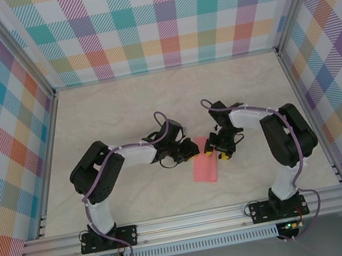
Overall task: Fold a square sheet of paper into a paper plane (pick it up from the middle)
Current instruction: Hold the square sheet of paper at the center of the table.
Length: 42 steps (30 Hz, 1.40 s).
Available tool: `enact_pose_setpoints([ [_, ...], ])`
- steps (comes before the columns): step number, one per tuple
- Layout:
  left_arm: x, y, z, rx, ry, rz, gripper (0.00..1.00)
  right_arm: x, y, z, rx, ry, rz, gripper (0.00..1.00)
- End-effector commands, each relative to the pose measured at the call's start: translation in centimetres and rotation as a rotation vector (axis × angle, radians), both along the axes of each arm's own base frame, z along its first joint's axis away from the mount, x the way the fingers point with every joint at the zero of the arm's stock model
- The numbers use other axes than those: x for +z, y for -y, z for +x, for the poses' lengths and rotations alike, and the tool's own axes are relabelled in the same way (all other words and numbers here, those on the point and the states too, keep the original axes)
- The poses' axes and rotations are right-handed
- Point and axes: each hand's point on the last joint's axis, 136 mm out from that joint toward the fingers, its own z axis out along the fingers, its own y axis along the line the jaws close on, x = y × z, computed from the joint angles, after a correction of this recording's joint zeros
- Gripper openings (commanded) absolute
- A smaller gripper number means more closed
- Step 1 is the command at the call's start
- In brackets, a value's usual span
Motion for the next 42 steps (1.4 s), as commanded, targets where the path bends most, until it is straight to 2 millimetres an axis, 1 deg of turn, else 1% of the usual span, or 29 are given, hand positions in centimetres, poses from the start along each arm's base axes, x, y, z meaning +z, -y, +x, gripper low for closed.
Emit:
enact_pose_setpoints([
  [1, 0.3, 1.2, -0.5, -0.047, 0.000, -0.008, 0.13, -7.7, 1.9, -1.9, 0.069, -0.033, -0.134, 0.55],
  [24, -1.7, 1.0, -0.9, -0.063, -0.040, 0.048, 0.10, -8.3, 1.9, -1.9, 0.096, -0.038, -0.135, 0.55],
  [28, -2.8, 0.2, -1.5, -0.070, -0.060, 0.097, 0.08, -8.2, 1.8, -1.9, 0.097, -0.035, -0.133, 0.55],
  [31, -4.4, -1.1, -2.5, -0.082, -0.088, 0.161, 0.06, -7.8, 1.8, -1.7, 0.093, -0.028, -0.129, 0.54],
  [33, -5.4, -2.1, -3.1, -0.087, -0.104, 0.205, 0.05, -7.2, 1.6, -1.5, 0.087, -0.016, -0.120, 0.55],
  [35, -6.2, -3.0, -3.7, -0.088, -0.118, 0.239, 0.03, -6.2, 1.4, -1.2, 0.080, 0.005, -0.108, 0.55],
  [37, -6.9, -3.8, -4.1, -0.088, -0.130, 0.276, 0.00, -4.7, 0.9, -0.6, 0.069, 0.041, -0.082, 0.55],
  [40, -7.9, -4.8, -4.6, -0.090, -0.144, 0.317, 0.00, -1.0, 0.4, 0.4, 0.043, 0.132, -0.039, 0.57],
  [42, -8.4, -5.2, -4.7, -0.090, -0.148, 0.338, 0.00, 1.5, 0.4, 1.0, 0.022, 0.198, -0.027, 0.60],
])
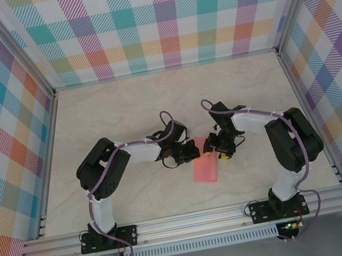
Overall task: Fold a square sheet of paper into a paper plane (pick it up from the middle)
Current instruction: Hold the square sheet of paper at the center of the table, then fold the square sheet of paper in half at the center of the table.
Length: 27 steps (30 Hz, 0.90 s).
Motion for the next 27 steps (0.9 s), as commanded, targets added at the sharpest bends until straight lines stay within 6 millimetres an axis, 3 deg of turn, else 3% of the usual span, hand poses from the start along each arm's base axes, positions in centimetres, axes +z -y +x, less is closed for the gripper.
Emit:
enact_pose_setpoints([
  [1, -6.4, -5.3, -4.3, -0.008, -0.147, 0.280, 0.00, 1.2, 1.1, 0.7, -0.016, 0.109, -0.053, 0.61],
  [4, -7.1, -5.7, -4.4, -0.007, -0.154, 0.299, 0.00, 4.3, 0.8, 1.0, -0.044, 0.196, 0.000, 0.62],
  [6, -7.2, -5.7, -4.4, -0.007, -0.151, 0.304, 0.00, 5.3, 0.0, 1.1, -0.056, 0.221, 0.063, 0.58],
  [11, -7.5, -5.8, -4.3, -0.005, -0.150, 0.318, 0.00, 6.1, -2.4, 1.3, -0.044, 0.242, 0.192, 0.32],
  [14, -7.8, -5.9, -4.3, -0.004, -0.158, 0.328, 0.00, 5.5, -3.7, 1.5, -0.028, 0.227, 0.224, 0.12],
  [16, -7.9, -5.9, -4.4, -0.001, -0.166, 0.333, 0.00, 4.6, -4.3, 1.6, -0.022, 0.211, 0.233, 0.05],
  [20, -8.1, -6.3, -4.5, 0.005, -0.172, 0.350, 0.00, 2.9, -4.7, 1.6, -0.010, 0.179, 0.234, 0.00],
  [27, -8.6, -7.6, -5.1, 0.021, -0.206, 0.420, 0.00, -0.1, -4.2, 0.5, 0.044, 0.124, 0.191, 0.00],
])
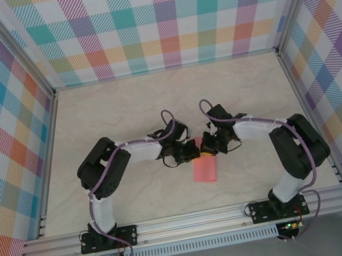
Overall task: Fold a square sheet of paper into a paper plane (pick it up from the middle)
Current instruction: Fold the square sheet of paper in half at the center of the table.
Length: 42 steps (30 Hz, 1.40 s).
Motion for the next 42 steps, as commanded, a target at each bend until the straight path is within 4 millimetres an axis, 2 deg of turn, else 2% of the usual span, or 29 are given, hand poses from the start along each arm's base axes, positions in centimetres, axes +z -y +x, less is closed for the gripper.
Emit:
enact_pose_setpoints([
  [1, -8.5, -7.7, -5.2, 0.036, -0.199, 0.398, 0.00, -1.5, 0.3, -1.2, 0.055, -0.016, -0.017, 0.00],
  [7, -9.5, -8.9, -6.0, 0.064, -0.249, 0.460, 0.00, -3.1, 2.1, -2.5, 0.058, -0.025, -0.045, 0.00],
  [16, -10.8, -10.7, -7.4, 0.126, -0.316, 0.532, 0.00, -3.8, 5.0, -3.3, 0.009, -0.032, -0.048, 0.00],
  [28, -11.0, -11.1, -7.8, 0.138, -0.333, 0.542, 0.00, -3.6, 9.3, -3.3, -0.180, -0.052, -0.058, 0.00],
  [31, -10.8, -10.8, -7.7, 0.134, -0.332, 0.533, 0.00, -2.7, 9.9, -2.8, -0.216, -0.016, -0.066, 0.00],
  [34, -10.6, -10.6, -7.5, 0.127, -0.328, 0.525, 0.00, 0.0, 9.3, -1.6, -0.214, 0.079, -0.012, 0.00],
  [37, -10.6, -10.4, -7.5, 0.121, -0.327, 0.520, 0.00, 2.8, 7.1, -0.4, -0.163, 0.179, 0.125, 0.00],
  [39, -10.7, -10.4, -7.5, 0.117, -0.326, 0.521, 0.00, 3.4, 5.5, -0.2, -0.112, 0.189, 0.169, 0.00],
  [42, -10.7, -10.3, -7.3, 0.117, -0.325, 0.519, 0.00, 2.6, 3.4, 0.2, -0.053, 0.166, 0.183, 0.00],
])
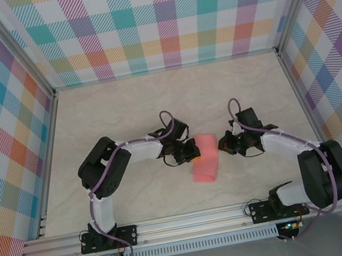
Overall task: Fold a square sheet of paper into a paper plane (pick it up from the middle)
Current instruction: Fold the square sheet of paper in half at the center of the table.
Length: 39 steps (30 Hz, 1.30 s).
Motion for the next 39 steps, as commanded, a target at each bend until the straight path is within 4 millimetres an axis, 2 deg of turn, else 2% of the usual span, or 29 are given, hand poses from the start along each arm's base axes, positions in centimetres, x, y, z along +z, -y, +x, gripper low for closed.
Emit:
enact_pose_setpoints([
  [1, -9.9, -10.0, -7.0, 0.025, -0.255, 0.482, 0.00, 0.2, -3.0, 0.8, 0.072, 0.005, 0.076, 0.00],
  [4, -9.8, -10.1, -7.1, 0.025, -0.259, 0.486, 0.00, -0.6, -4.3, 1.3, 0.093, 0.000, 0.102, 0.00],
  [8, -10.0, -10.4, -7.4, 0.031, -0.269, 0.494, 0.00, -2.2, -3.5, 1.3, 0.066, -0.033, 0.074, 0.00],
  [12, -10.1, -10.7, -7.7, 0.035, -0.280, 0.501, 0.00, -3.7, -1.3, 1.1, 0.010, -0.050, 0.028, 0.00],
  [16, -10.3, -10.9, -7.9, 0.044, -0.280, 0.504, 0.00, -5.2, 2.1, 1.2, -0.081, -0.090, -0.069, 0.00],
  [18, -10.2, -10.9, -7.8, 0.044, -0.277, 0.500, 0.00, -5.1, 3.7, 1.7, -0.135, -0.097, -0.104, 0.00],
  [21, -10.1, -10.7, -7.7, 0.042, -0.276, 0.496, 0.00, -3.5, 4.7, 2.9, -0.172, -0.027, -0.127, 0.00],
  [24, -10.0, -10.4, -7.6, 0.039, -0.274, 0.488, 0.00, -1.3, 3.6, 3.9, -0.146, 0.049, -0.068, 0.00],
  [26, -10.0, -10.3, -7.5, 0.034, -0.272, 0.487, 0.00, 0.2, 1.4, 4.1, -0.071, 0.109, -0.012, 0.00],
  [28, -10.0, -10.2, -7.4, 0.032, -0.271, 0.487, 0.00, 0.7, -0.7, 3.7, 0.006, 0.132, -0.008, 0.00],
  [31, -10.0, -10.3, -7.3, 0.033, -0.270, 0.490, 0.00, -0.1, -3.3, 3.4, 0.071, 0.111, 0.007, 0.00],
  [34, -10.1, -10.3, -7.4, 0.030, -0.270, 0.494, 0.00, -1.4, -4.4, 3.8, 0.063, 0.070, 0.053, 0.00],
  [37, -10.1, -10.5, -7.6, 0.021, -0.272, 0.500, 0.00, -2.6, -4.2, 4.2, 0.050, 0.055, 0.039, 0.00],
  [39, -10.2, -10.8, -7.6, 0.021, -0.273, 0.507, 0.00, -3.1, -3.4, 4.7, 0.022, 0.049, 0.020, 0.00],
])
